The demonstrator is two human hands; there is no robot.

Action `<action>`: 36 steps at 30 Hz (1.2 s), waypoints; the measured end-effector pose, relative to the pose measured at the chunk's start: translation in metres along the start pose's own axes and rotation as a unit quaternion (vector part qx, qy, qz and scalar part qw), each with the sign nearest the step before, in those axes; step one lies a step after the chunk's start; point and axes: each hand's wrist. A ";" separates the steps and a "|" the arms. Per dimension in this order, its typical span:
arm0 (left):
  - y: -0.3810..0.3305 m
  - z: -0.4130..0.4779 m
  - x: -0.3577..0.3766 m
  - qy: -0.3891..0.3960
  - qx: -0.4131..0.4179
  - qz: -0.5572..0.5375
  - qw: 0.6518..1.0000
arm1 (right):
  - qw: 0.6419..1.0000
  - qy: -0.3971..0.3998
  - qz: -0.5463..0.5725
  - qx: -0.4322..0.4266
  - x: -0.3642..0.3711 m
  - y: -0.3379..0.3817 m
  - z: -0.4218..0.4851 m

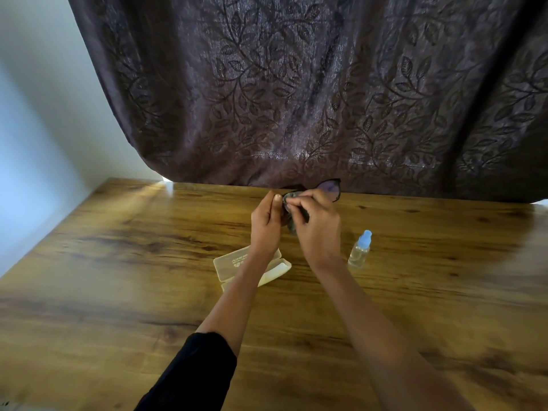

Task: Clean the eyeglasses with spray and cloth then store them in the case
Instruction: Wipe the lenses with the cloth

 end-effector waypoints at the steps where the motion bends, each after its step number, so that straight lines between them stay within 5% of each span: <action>1: 0.000 0.000 0.000 -0.001 0.000 -0.001 1.000 | 1.000 -0.002 -0.001 0.003 -0.001 -0.002 0.001; 6: 0.004 0.000 0.001 -0.007 -0.009 0.000 1.000 | 0.998 -0.025 -0.012 0.057 -0.008 -0.014 0.007; 11: 0.002 -0.001 0.000 -0.014 -0.004 0.004 1.000 | 1.000 0.006 0.001 -0.013 0.001 0.006 -0.001; 18: 0.001 -0.002 -0.006 -0.014 -0.024 0.000 1.000 | 0.999 -0.018 -0.002 0.042 -0.006 -0.012 0.009; 24: 0.005 -0.003 -0.003 -0.021 -0.025 -0.020 0.999 | 1.000 0.014 0.007 -0.021 0.002 0.007 -0.001; 36: -0.002 -0.006 -0.011 -0.046 -0.039 -0.087 0.994 | 0.988 -0.106 0.008 0.108 -0.040 -0.028 0.022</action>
Point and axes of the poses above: each hand's wrist, its own z-axis towards the middle knuckle, its own x-axis out of the palm, y = z × x, and after that the axes turned 8 degrees about -x, right-handed
